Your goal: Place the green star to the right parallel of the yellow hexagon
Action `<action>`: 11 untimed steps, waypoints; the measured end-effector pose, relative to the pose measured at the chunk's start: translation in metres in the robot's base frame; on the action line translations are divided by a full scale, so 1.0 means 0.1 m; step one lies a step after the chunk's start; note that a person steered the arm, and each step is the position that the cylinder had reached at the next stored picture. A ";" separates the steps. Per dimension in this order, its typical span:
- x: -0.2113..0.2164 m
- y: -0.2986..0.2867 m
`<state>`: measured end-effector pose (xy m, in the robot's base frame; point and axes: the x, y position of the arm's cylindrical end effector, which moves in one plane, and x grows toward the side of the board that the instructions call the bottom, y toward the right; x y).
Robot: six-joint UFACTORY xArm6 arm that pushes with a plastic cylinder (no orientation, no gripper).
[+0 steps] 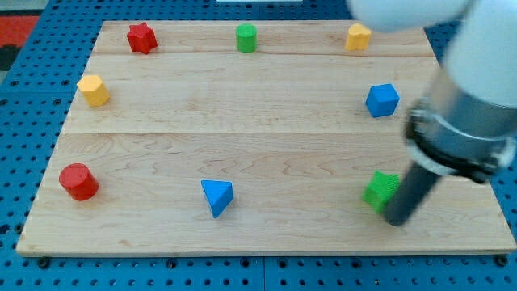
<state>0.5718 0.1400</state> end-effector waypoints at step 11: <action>-1.66 -1.27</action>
